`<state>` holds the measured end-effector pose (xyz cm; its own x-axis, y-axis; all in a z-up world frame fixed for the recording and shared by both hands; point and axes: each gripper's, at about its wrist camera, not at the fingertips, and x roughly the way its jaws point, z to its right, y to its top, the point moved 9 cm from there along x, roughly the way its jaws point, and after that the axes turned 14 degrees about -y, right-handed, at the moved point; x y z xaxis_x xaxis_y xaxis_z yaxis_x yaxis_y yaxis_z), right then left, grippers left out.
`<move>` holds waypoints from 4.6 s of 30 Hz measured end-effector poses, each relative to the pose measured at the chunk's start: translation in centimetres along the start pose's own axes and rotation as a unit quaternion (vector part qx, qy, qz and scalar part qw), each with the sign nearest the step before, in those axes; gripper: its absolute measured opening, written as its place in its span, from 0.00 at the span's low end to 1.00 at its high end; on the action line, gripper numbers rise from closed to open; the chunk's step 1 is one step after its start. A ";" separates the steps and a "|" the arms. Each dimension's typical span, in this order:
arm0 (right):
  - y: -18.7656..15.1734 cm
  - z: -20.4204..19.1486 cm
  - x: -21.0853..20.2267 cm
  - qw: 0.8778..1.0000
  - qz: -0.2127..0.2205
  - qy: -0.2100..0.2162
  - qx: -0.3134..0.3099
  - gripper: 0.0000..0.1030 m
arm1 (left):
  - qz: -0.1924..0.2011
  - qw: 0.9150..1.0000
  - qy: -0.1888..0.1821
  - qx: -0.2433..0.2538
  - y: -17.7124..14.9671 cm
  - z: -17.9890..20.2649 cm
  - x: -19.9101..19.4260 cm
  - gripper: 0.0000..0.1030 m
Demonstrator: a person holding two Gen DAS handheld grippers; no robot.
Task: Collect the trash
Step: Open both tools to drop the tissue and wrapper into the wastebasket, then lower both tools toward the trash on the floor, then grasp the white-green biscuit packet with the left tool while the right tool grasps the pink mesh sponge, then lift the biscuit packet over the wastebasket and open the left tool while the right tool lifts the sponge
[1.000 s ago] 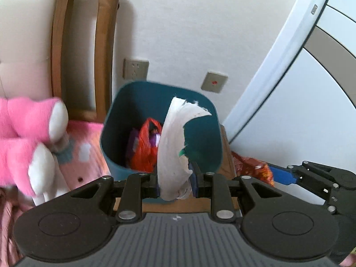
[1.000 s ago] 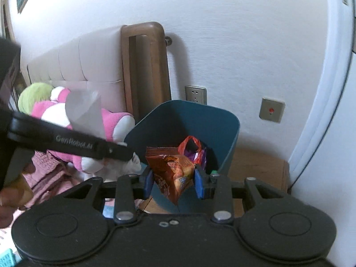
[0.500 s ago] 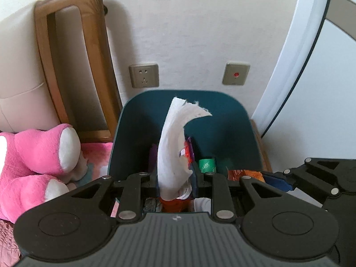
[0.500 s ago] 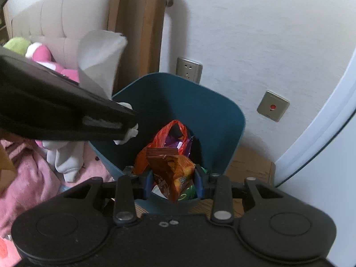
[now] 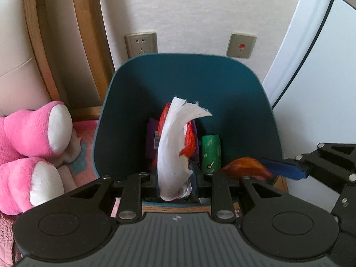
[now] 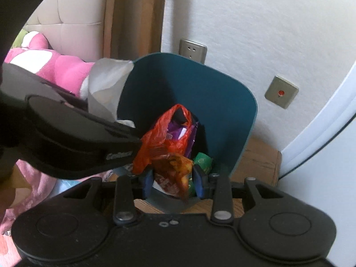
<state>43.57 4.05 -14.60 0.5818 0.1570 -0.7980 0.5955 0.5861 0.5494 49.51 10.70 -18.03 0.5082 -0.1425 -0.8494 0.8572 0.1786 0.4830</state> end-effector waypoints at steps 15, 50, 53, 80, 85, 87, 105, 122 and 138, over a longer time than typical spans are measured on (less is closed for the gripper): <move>0.1 1.4 -1.6 0.999 0.012 0.001 0.030 0.48 | 0.006 0.999 -0.021 -0.032 -0.5 0.4 -1.3 0.30; -12.6 9.4 -12.2 0.984 0.101 0.012 0.148 0.92 | 0.091 0.996 -0.019 0.014 -12.1 5.0 -10.1 0.94; -15.4 9.6 -9.4 0.989 0.091 -0.020 0.112 0.93 | 0.075 0.996 -0.041 -0.024 -14.5 5.4 -6.3 0.98; -46.5 -0.7 37.7 0.972 -0.117 -0.059 0.193 0.92 | -0.150 0.984 -0.063 0.076 -41.9 0.4 46.6 1.00; -48.6 -1.1 44.6 0.974 -0.111 -0.074 0.181 0.92 | -0.173 0.978 -0.061 0.099 -45.3 -0.1 52.6 1.00; -49.1 -1.0 46.7 0.974 -0.109 -0.082 0.181 0.93 | -0.189 0.975 -0.051 0.107 -46.6 -0.7 54.8 1.00; -52.4 -0.7 55.1 0.965 -0.164 -0.087 0.186 0.80 | -0.285 0.945 -0.074 0.144 -49.1 -0.8 60.3 0.50; -49.1 -0.8 47.4 0.971 -0.193 0.062 0.129 0.34 | -0.263 0.956 -0.078 0.102 -45.3 -0.9 53.3 0.42; -33.5 0.2 25.1 0.974 0.057 0.190 0.109 0.33 | -0.083 0.992 -0.039 0.088 -33.1 0.4 31.3 0.42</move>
<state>38.36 -11.84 -53.04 0.4287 0.5194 -0.7392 0.6667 0.3703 0.6468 37.13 -0.10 -60.52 0.3584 -0.2314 -0.9044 0.9272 -0.0246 0.3737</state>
